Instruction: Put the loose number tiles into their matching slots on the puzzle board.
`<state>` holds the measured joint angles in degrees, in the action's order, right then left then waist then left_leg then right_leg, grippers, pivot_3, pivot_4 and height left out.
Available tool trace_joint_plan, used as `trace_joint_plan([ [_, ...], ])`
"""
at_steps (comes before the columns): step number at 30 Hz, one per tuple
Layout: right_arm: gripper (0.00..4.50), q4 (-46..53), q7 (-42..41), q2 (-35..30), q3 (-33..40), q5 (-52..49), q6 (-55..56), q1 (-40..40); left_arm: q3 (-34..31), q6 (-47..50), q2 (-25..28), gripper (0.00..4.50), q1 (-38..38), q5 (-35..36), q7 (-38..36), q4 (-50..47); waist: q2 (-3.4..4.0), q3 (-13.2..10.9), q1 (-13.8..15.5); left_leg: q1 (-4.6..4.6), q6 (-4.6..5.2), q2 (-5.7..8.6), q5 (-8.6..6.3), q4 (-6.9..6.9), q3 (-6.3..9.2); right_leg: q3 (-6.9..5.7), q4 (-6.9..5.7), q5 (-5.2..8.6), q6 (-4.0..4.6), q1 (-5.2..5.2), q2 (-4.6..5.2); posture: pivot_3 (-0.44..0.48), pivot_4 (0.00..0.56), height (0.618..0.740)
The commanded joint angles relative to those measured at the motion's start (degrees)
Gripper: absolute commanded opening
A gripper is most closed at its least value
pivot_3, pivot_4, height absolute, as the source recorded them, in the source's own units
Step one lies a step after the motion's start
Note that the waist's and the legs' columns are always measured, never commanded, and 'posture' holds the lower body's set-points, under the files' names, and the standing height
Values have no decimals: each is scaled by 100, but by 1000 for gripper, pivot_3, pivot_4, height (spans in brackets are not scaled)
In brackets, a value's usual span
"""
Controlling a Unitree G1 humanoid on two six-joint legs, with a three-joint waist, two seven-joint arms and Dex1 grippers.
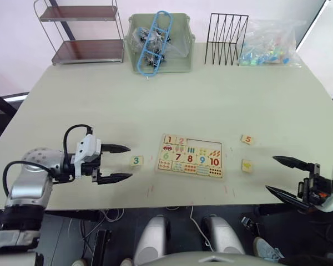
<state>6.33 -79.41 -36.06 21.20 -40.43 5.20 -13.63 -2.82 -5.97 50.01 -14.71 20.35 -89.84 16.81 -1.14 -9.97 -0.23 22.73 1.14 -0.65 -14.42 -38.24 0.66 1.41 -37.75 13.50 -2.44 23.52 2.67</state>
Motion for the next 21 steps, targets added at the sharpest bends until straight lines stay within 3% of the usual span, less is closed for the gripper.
trace_joint_plan([
  [1,4500,112,40,22,100,-7,124,42,510,-715,71,4364,-530,-46,-266,638,0,0,2,0,0,-2,0,0,-1,1,0,-10,-17,0,2,0,150,740],
  [9,4500,157,71,112,115,45,208,-14,1379,-1157,42,4364,-1284,-38,-266,1566,-1,-1,-27,2,1,4,0,-1,2,0,-3,-13,-22,1,0,0,150,740],
  [21,4500,155,181,173,80,101,287,21,1436,-1514,-115,4364,-1473,-234,-266,2318,-1,-1,-37,1,2,3,-1,-2,2,0,-10,-13,-23,3,-1,0,150,740],
])
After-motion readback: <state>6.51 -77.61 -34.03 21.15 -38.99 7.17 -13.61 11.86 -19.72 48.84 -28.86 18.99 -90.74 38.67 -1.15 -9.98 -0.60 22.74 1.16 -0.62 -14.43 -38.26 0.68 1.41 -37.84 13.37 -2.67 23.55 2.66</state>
